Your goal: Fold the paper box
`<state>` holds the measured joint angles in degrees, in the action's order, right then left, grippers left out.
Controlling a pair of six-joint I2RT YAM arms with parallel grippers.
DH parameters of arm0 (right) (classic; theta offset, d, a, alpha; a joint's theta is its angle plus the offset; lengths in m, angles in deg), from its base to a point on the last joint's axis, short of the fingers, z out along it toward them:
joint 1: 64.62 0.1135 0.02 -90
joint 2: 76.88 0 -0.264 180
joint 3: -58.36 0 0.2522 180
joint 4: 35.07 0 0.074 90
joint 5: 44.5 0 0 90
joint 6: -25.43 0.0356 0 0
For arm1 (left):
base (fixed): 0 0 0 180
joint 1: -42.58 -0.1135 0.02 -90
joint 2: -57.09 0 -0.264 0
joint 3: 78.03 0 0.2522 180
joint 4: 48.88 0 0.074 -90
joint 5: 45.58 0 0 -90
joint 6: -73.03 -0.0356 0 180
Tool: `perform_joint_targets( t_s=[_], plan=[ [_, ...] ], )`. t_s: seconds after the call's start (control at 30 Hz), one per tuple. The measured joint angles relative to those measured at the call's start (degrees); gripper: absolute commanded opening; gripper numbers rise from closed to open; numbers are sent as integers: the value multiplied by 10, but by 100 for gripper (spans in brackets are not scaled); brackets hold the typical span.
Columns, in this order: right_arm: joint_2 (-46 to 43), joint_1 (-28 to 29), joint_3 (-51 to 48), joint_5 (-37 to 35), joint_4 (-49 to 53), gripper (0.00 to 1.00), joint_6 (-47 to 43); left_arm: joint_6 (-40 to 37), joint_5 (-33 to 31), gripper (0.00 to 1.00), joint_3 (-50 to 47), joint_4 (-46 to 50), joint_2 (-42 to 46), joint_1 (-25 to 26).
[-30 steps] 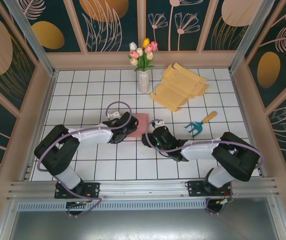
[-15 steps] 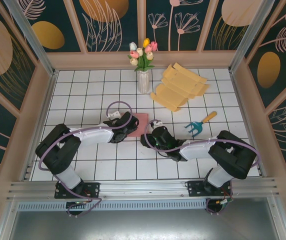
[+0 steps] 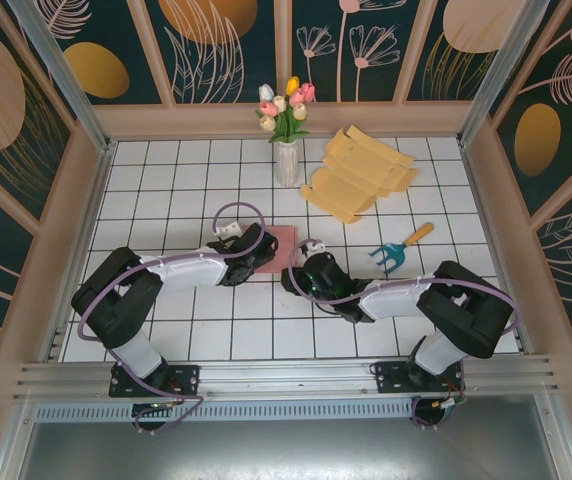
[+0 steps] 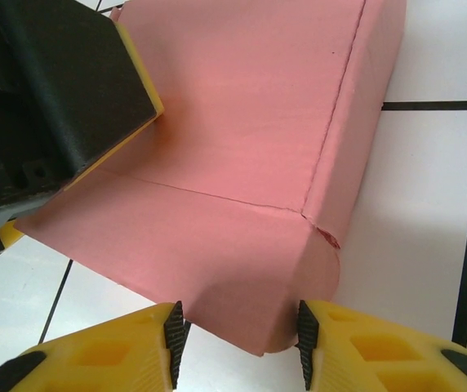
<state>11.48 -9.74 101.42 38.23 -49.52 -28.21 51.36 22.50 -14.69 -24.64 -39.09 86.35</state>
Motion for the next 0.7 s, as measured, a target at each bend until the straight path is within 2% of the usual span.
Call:
perform_joint_targets(
  t_s=[0.7],
  plan=[
    [8, 0, 0, -3, -4, 36, -19, 0, -8, 87, 4, -5, -7, 0]
  ],
)
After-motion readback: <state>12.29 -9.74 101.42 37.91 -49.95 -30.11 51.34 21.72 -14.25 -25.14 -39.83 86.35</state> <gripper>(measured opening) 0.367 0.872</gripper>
